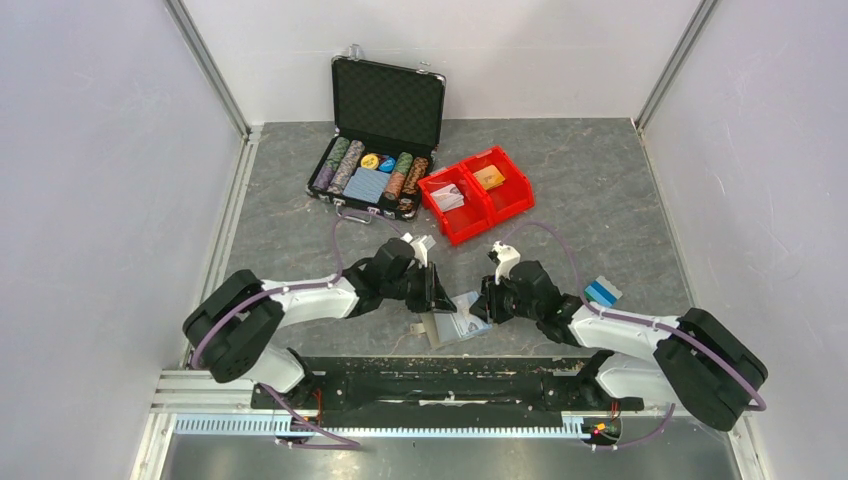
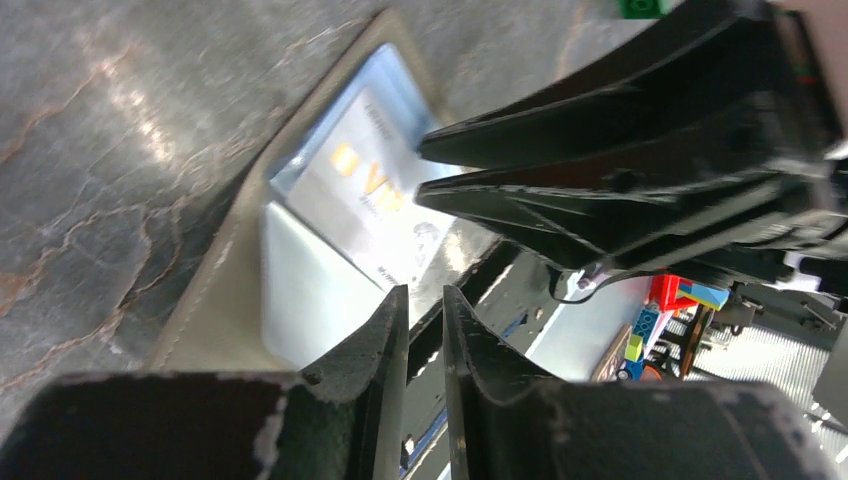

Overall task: Take the credit cards out of the card holder
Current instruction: Remove the credit card from the card holder, then place the credit card in the storage box, then reset both arms

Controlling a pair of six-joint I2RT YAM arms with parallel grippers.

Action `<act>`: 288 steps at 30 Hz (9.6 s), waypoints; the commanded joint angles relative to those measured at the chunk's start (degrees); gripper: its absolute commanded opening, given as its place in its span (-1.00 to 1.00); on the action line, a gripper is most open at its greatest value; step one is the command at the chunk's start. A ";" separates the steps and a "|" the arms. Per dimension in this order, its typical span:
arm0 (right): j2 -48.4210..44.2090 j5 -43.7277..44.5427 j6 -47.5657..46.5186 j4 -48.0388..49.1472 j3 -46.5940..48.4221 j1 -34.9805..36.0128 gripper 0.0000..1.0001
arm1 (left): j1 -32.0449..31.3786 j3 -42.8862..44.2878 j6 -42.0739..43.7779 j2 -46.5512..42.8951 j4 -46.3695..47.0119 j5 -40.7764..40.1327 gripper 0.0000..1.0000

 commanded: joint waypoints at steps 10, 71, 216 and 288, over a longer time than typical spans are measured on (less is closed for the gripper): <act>-0.56 -1.77 4.69 5.18 -5.11 -0.32 -0.47 | -0.19 -3.02 -2.13 6.24 5.80 -4.84 -0.42; -17.30 -12.75 5.14 11.10 -1.74 -1.73 0.13 | 2.53 -8.18 -0.45 -26.83 1.36 -7.03 -0.96; -46.83 19.89 -0.10 -16.24 1.84 -2.84 0.96 | 7.05 33.71 -14.85 28.55 8.50 -60.30 -0.96; -35.55 19.02 -4.17 -25.31 8.28 -2.85 0.96 | 5.78 34.41 17.60 -1.40 -21.75 -38.79 1.00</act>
